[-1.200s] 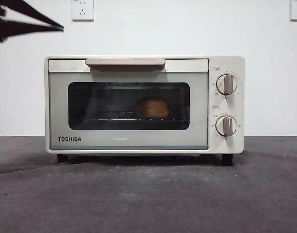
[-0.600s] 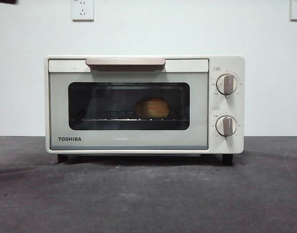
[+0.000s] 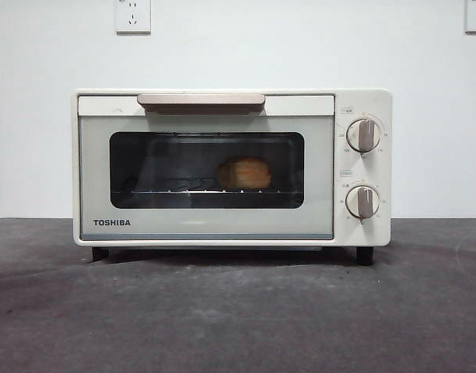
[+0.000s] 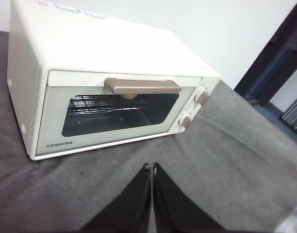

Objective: The left arm flap open the oven, the right arm pick bread and place it into oven, the left arm flap close the oven

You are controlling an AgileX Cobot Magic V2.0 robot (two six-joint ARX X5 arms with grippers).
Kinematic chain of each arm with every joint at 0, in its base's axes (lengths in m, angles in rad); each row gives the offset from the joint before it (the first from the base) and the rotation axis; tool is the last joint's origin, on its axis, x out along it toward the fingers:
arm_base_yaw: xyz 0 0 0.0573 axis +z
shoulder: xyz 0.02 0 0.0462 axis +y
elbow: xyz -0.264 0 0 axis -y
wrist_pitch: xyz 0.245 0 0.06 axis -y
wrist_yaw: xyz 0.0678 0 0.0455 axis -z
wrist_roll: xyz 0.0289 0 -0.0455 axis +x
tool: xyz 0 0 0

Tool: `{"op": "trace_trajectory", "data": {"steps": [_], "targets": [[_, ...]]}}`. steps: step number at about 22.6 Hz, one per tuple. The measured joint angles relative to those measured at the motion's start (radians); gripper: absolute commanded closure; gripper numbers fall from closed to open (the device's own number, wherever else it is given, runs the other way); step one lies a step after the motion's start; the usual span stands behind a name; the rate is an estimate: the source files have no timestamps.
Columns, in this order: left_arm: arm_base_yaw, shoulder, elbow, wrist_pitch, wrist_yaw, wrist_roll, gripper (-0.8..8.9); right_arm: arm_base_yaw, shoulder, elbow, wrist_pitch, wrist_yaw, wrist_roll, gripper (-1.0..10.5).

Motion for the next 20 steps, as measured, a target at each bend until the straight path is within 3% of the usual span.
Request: {"op": "trace_trajectory", "data": {"steps": [8, 9, 11, 20], "targets": [[0.0, -0.006, 0.0, -0.021, -0.002, 0.095, 8.02, 0.0, 0.0, 0.0, 0.0, 0.002, 0.0, 5.5], [0.0, -0.006, 0.0, -0.021, -0.002, 0.098, 8.02, 0.0, 0.0, 0.0, 0.0, 0.002, 0.0, 6.3], [0.0, -0.006, 0.0, -0.021, -0.002, 0.103, 8.02, 0.0, 0.0, 0.0, -0.001, 0.002, 0.0, 9.4], [0.0, -0.006, 0.0, 0.024, -0.002, 0.103, 8.02, 0.0, 0.0, 0.0, 0.007, 0.003, -0.02, 9.3]]}}
